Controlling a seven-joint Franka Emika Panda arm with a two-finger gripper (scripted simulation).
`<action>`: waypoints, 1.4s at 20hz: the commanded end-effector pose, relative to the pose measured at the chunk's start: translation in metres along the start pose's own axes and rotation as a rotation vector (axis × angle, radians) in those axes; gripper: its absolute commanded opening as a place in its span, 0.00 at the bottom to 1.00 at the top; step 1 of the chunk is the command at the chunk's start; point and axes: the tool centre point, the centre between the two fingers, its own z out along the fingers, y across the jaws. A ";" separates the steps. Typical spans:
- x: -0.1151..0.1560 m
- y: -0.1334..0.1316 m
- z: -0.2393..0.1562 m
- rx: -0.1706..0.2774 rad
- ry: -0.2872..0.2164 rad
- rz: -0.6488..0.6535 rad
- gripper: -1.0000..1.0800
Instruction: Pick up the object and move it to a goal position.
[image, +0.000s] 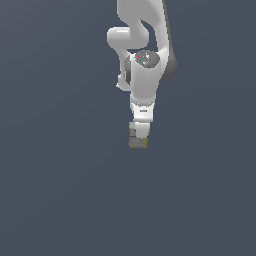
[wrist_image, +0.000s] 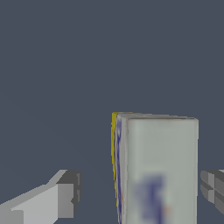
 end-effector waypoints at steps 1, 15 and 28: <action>0.000 0.000 0.009 -0.001 0.000 0.000 0.96; 0.000 0.001 0.013 -0.001 0.000 -0.001 0.00; -0.047 0.003 0.001 -0.002 0.000 -0.001 0.00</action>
